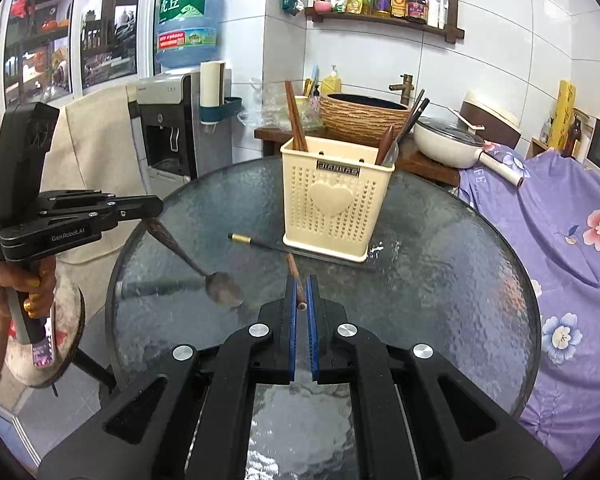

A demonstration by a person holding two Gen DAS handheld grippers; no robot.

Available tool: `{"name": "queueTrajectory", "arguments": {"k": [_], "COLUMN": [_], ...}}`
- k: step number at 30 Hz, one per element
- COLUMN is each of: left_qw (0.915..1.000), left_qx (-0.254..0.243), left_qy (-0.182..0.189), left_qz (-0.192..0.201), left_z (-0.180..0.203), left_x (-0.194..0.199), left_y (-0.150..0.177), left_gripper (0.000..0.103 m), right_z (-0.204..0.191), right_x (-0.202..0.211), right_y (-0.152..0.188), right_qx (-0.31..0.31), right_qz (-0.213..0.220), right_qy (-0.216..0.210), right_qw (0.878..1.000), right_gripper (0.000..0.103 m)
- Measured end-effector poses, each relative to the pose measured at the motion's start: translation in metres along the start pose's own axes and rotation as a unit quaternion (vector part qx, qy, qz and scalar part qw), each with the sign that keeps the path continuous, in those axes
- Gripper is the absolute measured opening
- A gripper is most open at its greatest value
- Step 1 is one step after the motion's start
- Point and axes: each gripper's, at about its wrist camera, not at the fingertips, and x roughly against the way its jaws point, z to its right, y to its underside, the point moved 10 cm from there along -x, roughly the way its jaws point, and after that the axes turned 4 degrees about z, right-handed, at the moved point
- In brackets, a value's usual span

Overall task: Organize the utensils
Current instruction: 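Carry the spoon with left tool while right tool carries the brown chopstick to the basket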

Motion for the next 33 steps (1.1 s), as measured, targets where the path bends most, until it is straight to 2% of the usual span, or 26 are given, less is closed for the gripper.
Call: {"name": "queueTrajectory", "arguments": {"k": [12,18,22,33], "left_qw": [0.9995,0.9995,0.9986,0.9975], "left_qx": [0.015,0.011,0.026,0.04], "left_qy": [0.028,0.028,0.042,0.05], "left_qz": [-0.008,-0.011,-0.019,-0.03], "left_z": [0.002,0.0,-0.001,-0.001], "left_x": [-0.012,-0.016,-0.02,-0.035], "left_y": [-0.038,-0.057,-0.066,-0.094], "left_gripper": [0.0,0.0,0.0,0.0], "right_z": [0.017,0.021,0.025,0.037], "right_x": [-0.006,-0.002,0.0,0.005], "right_y": [-0.05,-0.083,-0.101,-0.137], "right_qx": [-0.014,0.001,0.001,-0.005], "right_qz": [0.004,0.012,0.016,0.027], "right_qy": [-0.022,-0.018,-0.016,-0.004], "right_qw": [1.0,1.0,1.0,1.0], "right_gripper": [0.005,0.005,0.005,0.005]}}
